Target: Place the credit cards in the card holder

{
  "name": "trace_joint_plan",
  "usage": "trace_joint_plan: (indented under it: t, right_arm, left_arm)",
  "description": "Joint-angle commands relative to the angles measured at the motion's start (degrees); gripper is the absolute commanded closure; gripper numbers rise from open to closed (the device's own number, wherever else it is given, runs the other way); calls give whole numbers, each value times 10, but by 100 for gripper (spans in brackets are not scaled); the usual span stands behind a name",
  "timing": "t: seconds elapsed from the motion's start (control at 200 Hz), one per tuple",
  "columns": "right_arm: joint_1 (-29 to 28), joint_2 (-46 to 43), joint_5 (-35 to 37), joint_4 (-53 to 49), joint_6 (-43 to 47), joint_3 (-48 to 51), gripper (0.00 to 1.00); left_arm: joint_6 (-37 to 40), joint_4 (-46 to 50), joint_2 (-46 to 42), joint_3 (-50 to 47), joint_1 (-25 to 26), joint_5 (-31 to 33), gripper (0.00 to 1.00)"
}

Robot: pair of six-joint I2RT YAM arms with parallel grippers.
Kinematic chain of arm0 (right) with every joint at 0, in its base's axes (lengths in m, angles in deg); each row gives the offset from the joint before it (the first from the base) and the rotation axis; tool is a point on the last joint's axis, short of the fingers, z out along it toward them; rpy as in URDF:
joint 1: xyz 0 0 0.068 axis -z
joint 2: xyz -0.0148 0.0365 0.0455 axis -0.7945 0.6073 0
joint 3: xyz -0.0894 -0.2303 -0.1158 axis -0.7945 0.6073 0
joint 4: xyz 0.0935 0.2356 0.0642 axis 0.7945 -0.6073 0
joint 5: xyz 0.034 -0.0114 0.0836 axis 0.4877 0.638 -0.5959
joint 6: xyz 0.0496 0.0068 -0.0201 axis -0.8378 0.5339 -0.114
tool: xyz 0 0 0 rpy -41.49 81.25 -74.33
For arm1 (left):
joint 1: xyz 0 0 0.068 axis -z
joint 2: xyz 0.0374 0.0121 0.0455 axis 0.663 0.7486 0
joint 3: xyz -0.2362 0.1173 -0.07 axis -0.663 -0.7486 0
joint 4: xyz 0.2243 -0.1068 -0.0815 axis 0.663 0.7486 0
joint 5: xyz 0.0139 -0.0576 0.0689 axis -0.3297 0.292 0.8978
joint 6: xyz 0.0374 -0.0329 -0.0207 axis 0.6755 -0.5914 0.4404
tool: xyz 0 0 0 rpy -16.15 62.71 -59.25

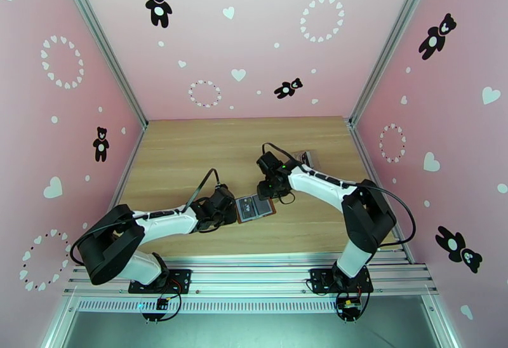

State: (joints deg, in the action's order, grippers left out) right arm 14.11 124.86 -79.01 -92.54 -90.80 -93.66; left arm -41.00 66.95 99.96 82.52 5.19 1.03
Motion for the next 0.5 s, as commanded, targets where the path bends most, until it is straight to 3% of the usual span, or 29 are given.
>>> trace_joint_plan:
  t: [0.0, 0.305, 0.495]
  right_arm:
    - [14, -4, 51, -34, 13, 11, 42]
    - [25, 8, 32, -35, 17, 13, 49]
    - [27, 8, 14, -26, 18, 25, 61]
  left_arm:
    - [-5, 3, -11, -11, 5, -7, 80]
    - [-2, 3, 2, -5, 6, -11, 80]
    - [-4, -2, 10, -5, 5, -13, 80]
